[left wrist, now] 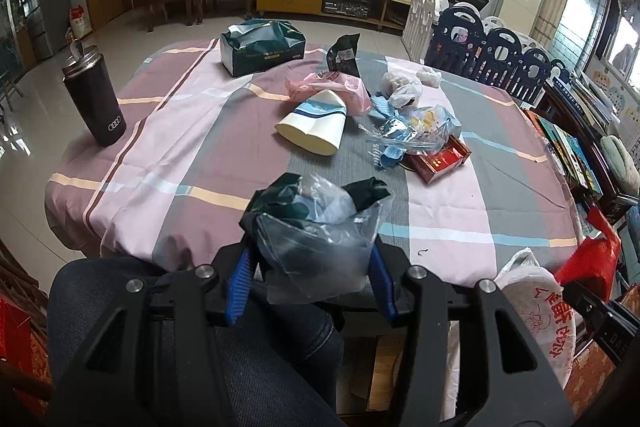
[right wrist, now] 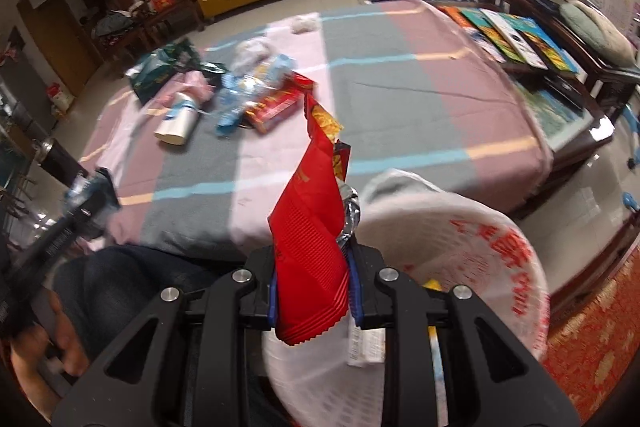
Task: Collect trash
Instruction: 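Drop the red bag into the basket with the right tool while the left drops the dark bag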
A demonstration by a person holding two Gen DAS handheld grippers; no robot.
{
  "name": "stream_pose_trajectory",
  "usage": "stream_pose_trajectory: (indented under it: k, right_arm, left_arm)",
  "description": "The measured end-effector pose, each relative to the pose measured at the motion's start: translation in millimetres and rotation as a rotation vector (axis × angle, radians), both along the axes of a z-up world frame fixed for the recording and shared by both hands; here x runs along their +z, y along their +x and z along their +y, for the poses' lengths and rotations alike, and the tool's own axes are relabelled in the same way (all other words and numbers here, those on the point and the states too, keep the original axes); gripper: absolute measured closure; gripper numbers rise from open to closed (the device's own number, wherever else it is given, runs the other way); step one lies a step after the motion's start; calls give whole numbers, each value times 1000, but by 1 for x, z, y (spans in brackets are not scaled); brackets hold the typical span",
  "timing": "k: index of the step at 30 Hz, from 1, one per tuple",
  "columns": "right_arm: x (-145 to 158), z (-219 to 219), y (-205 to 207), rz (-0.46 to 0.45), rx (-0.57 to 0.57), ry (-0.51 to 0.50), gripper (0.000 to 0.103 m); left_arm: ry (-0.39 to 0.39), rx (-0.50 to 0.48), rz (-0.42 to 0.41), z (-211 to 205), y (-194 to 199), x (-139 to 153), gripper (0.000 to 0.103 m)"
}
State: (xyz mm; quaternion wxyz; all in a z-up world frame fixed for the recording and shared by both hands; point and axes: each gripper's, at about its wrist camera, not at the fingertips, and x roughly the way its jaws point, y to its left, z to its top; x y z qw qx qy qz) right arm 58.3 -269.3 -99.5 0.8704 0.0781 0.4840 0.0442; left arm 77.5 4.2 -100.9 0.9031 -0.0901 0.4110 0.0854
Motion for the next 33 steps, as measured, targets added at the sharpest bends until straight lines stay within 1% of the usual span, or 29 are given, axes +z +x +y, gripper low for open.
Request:
stream_pose_trajectory:
  k: [3,5,6,7,8,9,10,11,13,14,17,20,22,23,24,25,26,27,29,30,31,33]
  right_arm:
    - [-12,-29,-16,55,-55,-38,76]
    - [-26,-45,-25,103,-81,-56,76]
    - [-33,-51,-29,131,-89,-63,72]
    - [-44,-56,-31,178,-95,-62,63]
    - [-54,-60,-32,224,-96,-48,58]
    - [-63,-66,-32,267,-103,-19,50]
    - [-68,-74,-32,292,-129,28,47]
    - [-69,-82,-32,296,-166,73,45]
    - [-64,-98,-31,268,-235,139,39]
    - [-59,-104,-31,246,-259,149,39]
    - [-40,-121,-31,167,-319,140,38]
    - [-26,-137,-34,103,-380,141,35]
    - [-22,-147,-36,85,-411,146,35]
    - [-21,-150,-35,81,-422,149,35]
    - [-21,-152,-35,79,-431,152,35]
    - [-21,-154,-35,78,-437,155,35]
    - [-21,-153,-34,79,-438,157,35]
    - [-22,-154,-34,81,-437,159,35]
    - [-25,-151,-32,88,-431,160,35]
    - [-27,-149,-30,94,-425,160,35]
    - [-28,-147,-29,99,-419,160,35]
    - [-32,-140,-26,112,-406,166,35]
  left_arm:
    - [-10,-11,-8,-3,-2,3,52]
    - [-27,-33,-15,-7,-4,7,52]
    - [-39,-50,-17,-10,-4,8,52]
    - [-60,-81,-15,-14,-4,8,52]
    - [-80,-114,-7,-18,-3,7,52]
    - [-95,-141,-1,-23,-2,6,52]
    - [-108,-167,6,-28,-1,4,52]
    - [-122,-197,15,-35,-1,1,52]
    - [-162,-265,39,-48,1,-4,52]
    - [-182,-301,51,-56,2,-7,52]
    - [-209,-417,73,-84,0,-13,52]
    - [-229,-600,91,-121,-8,-17,52]
    - [-228,-766,119,-155,-20,-23,51]
    - [-231,-823,132,-167,-25,-26,51]
    - [-230,-886,151,-180,-31,-30,47]
    - [-225,-930,169,-191,-36,-35,36]
    - [-207,-959,192,-201,-41,-40,29]
    - [-190,-968,203,-206,-44,-44,22]
    - [-164,-961,213,-208,-44,-48,22]
    - [-163,-937,213,-205,-41,-50,20]
    - [-179,-893,214,-198,-35,-51,17]
    - [-239,-808,230,-177,-21,-53,17]
